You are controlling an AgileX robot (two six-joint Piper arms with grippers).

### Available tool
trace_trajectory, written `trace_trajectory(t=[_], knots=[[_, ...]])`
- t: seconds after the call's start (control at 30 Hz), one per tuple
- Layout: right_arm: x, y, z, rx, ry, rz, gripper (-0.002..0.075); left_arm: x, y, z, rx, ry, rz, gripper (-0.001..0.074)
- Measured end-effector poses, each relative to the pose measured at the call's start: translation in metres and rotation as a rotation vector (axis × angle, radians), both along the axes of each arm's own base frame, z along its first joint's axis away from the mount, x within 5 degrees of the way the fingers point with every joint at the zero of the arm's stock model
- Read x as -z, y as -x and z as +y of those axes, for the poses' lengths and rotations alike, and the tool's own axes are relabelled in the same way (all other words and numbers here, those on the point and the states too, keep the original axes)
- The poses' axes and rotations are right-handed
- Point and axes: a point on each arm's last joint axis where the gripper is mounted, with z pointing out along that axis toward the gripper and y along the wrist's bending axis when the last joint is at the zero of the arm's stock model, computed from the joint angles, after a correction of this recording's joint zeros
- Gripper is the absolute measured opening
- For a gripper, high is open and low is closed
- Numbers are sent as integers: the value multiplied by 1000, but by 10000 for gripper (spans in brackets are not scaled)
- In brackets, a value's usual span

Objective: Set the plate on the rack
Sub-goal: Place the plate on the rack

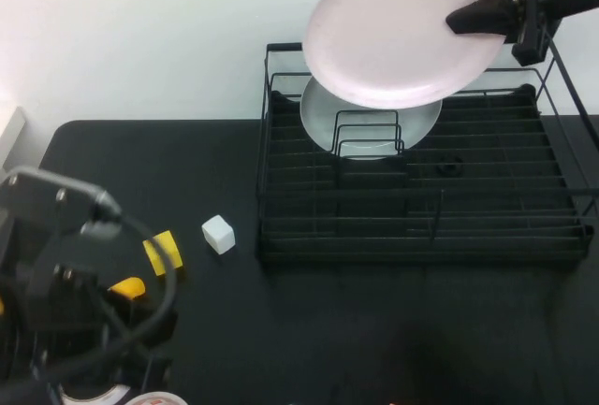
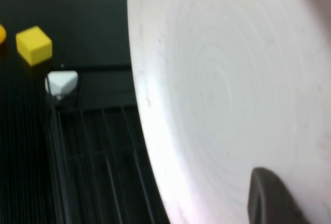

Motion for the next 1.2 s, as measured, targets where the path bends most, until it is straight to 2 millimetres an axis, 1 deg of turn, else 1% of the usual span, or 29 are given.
trace_trajectory(t=[0.1, 0.23, 0.43, 0.53, 0.63, 0.77, 0.87, 1.07, 1.2], knots=[[10, -20, -5, 10, -6, 49, 126, 7, 7, 2, -1, 3, 11, 0], [26, -44, -9, 32, -19, 67, 126, 11, 13, 4, 2, 2, 26, 0], [55, -64, -7, 37, -30, 105, 126, 14, 14, 4, 10, -4, 47, 0], [69, -73, -5, 62, -64, 116, 125, 13, 14, 4, 8, -2, 42, 0], [81, -80, -1, 64, -71, 107, 125, 13, 13, 4, 3, 2, 33, 0], [88, -84, 1, 47, -81, 74, 125, 12, 12, 4, 0, 4, 27, 0], [91, -86, 4, 33, -108, 58, 125, 12, 12, 4, 0, 4, 27, 0], [98, -89, 5, 7, -95, 21, 125, 12, 12, 4, 0, 4, 27, 0], [98, -89, 5, 2, -86, 12, 125, 12, 12, 4, 2, 3, 26, 0]])
